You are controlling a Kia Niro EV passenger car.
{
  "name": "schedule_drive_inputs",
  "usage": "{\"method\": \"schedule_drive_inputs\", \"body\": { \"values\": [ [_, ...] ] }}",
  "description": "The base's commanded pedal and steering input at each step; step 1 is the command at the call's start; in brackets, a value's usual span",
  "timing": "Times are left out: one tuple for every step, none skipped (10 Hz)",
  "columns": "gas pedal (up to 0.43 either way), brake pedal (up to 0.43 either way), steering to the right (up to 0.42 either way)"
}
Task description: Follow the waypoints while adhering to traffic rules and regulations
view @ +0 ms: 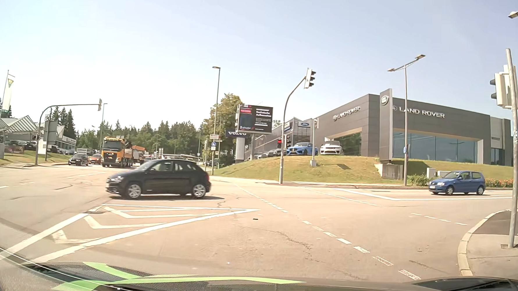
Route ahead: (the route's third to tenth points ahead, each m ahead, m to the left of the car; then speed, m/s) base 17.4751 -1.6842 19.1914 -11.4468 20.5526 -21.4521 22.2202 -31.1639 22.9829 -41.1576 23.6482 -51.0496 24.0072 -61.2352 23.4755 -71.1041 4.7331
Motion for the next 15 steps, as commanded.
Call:
{"method": "schedule_drive_inputs", "body": {
  "values": [
    [0.079,0.0,0.218],
    [0.079,0.0,0.224],
    [0.087,0.0,0.234],
    [0.087,0.0,0.246],
    [0.087,0.0,0.259],
    [0.087,0.0,0.272],
    [0.087,0.0,0.282],
    [0.11,0.0,0.285],
    [0.11,0.0,0.287],
    [0.11,0.0,0.289],
    [0.11,0.0,0.293],
    [0.11,0.0,0.295],
    [0.11,0.0,0.297],
    [0.11,0.0,0.297],
    [0.11,0.0,0.297]
  ]
}}
